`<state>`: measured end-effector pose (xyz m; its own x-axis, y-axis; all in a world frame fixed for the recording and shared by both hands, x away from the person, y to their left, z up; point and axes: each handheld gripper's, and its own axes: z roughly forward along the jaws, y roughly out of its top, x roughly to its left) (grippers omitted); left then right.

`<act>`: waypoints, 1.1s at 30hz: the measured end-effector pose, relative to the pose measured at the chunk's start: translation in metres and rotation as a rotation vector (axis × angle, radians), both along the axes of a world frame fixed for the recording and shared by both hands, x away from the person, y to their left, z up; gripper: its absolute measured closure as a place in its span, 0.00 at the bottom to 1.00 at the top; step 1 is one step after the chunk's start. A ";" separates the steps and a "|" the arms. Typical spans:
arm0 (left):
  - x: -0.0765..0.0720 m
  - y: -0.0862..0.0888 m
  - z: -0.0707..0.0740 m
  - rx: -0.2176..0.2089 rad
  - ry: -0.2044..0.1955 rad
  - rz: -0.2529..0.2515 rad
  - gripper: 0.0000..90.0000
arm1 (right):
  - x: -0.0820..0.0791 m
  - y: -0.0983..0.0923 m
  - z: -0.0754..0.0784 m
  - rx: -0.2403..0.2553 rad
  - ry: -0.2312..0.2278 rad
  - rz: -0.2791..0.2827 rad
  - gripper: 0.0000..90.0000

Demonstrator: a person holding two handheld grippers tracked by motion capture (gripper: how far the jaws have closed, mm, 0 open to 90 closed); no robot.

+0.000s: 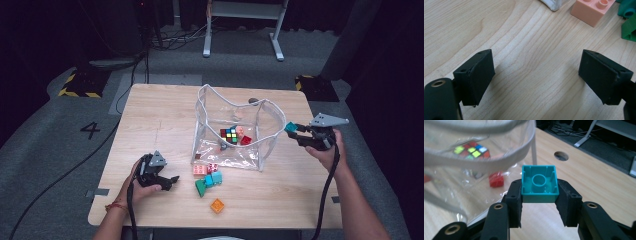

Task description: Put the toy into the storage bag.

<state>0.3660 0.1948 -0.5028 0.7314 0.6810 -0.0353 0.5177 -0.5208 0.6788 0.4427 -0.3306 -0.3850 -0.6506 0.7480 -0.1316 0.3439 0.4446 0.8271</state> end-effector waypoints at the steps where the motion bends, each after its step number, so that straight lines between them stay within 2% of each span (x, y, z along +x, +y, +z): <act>1: 0.000 0.000 0.000 0.000 0.000 0.000 0.15 | 0.002 0.000 0.003 -0.008 -0.007 -0.005 0.66; 3: 0.000 0.000 0.000 0.000 0.000 0.000 0.15 | 0.009 0.000 0.015 -0.010 -0.022 -0.013 0.66; 9: 0.000 0.000 0.000 0.000 0.000 0.000 0.15 | 0.020 -0.001 0.036 0.010 -0.047 -0.030 0.66; 16: 0.000 0.000 0.000 0.000 0.000 0.000 0.15 | 0.024 0.006 0.059 0.014 -0.081 -0.014 0.66; 20: 0.000 0.000 0.000 -0.001 0.000 0.000 0.15 | 0.024 0.014 0.068 0.022 -0.107 -0.009 0.66; 22: 0.000 0.000 0.000 0.000 0.000 0.000 0.15 | 0.022 0.018 0.070 0.002 -0.118 -0.002 0.66; 33: 0.000 0.000 0.000 0.000 0.000 0.000 0.15 | 0.020 0.042 0.083 0.010 -0.123 0.077 0.66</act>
<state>0.3660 0.1948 -0.5028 0.7313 0.6811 -0.0357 0.5180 -0.5206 0.6788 0.4629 -0.2887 -0.3022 -0.6852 0.6985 -0.2066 0.2052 0.4573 0.8653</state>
